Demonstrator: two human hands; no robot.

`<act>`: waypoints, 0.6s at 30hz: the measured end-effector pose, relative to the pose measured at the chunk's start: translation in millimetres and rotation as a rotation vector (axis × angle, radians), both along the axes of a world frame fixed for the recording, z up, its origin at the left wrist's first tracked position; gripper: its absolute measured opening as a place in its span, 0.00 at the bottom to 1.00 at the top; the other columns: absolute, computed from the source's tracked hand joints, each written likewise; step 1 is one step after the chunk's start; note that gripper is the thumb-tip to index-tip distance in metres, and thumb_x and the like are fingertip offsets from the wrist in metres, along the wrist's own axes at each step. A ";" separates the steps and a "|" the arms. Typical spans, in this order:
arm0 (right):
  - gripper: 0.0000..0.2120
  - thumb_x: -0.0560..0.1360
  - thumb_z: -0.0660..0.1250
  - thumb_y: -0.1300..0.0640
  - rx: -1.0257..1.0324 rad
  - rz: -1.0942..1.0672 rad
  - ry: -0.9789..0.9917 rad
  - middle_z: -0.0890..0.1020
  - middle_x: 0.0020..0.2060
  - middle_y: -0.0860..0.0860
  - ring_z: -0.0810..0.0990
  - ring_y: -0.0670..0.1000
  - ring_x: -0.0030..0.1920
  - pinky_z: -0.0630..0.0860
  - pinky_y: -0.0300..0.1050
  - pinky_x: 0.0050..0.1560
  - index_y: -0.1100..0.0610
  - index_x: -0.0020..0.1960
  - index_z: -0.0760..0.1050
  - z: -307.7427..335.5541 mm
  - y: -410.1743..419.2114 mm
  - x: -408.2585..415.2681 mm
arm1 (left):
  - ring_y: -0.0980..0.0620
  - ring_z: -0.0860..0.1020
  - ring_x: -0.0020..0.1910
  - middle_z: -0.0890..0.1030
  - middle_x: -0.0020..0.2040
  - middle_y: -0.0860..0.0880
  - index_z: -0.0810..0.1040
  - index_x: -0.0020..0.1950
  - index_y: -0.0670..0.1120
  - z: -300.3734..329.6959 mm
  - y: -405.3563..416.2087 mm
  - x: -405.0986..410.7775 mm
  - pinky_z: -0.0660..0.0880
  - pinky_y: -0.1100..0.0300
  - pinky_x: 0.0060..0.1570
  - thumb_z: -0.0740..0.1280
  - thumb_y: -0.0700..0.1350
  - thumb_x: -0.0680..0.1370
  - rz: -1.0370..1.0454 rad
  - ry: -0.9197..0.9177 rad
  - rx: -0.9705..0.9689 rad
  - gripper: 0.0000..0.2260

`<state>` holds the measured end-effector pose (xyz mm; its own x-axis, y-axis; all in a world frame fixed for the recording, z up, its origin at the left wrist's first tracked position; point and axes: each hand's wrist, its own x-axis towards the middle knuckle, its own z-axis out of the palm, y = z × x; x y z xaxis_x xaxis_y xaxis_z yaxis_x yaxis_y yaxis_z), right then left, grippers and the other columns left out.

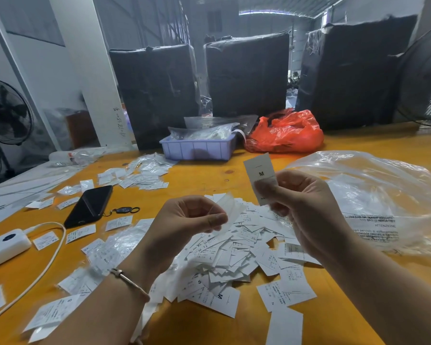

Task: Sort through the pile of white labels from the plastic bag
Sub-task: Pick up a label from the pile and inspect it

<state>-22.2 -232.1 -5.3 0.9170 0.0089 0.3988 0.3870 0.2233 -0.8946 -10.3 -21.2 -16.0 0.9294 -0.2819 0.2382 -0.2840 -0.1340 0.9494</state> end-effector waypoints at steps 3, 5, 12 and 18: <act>0.06 0.67 0.73 0.65 0.015 0.039 0.001 0.81 0.36 0.57 0.77 0.51 0.35 0.73 0.38 0.30 0.56 0.39 0.78 -0.4 2.6 -1.3 | 0.52 0.81 0.37 0.84 0.37 0.45 0.85 0.41 0.42 0.2 -0.2 0.3 0.78 0.62 0.42 0.77 0.47 0.64 0.003 -0.004 -0.003 0.11; 0.10 0.68 0.72 0.67 -0.004 0.064 -0.013 0.83 0.38 0.59 0.79 0.54 0.39 0.77 0.41 0.37 0.52 0.35 0.79 0.0 3.2 -2.4 | 0.52 0.80 0.37 0.83 0.37 0.45 0.85 0.41 0.42 0.4 -0.6 0.1 0.78 0.63 0.41 0.77 0.46 0.64 -0.001 -0.003 -0.006 0.10; 0.08 0.65 0.75 0.59 0.033 -0.026 -0.119 0.77 0.28 0.58 0.73 0.50 0.27 0.67 0.37 0.25 0.59 0.39 0.77 2.6 2.3 -4.1 | 0.52 0.80 0.36 0.83 0.36 0.44 0.84 0.41 0.40 -0.3 -1.3 -0.1 0.78 0.63 0.40 0.77 0.45 0.65 -0.012 -0.004 -0.009 0.10; 0.06 0.68 0.72 0.70 -0.011 0.002 -0.137 0.82 0.34 0.60 0.80 0.53 0.29 0.71 0.38 0.26 0.63 0.39 0.75 1.8 3.2 -2.3 | 0.52 0.81 0.37 0.84 0.38 0.43 0.85 0.41 0.41 -0.1 0.2 0.1 0.78 0.63 0.41 0.77 0.46 0.65 -0.009 -0.008 0.007 0.10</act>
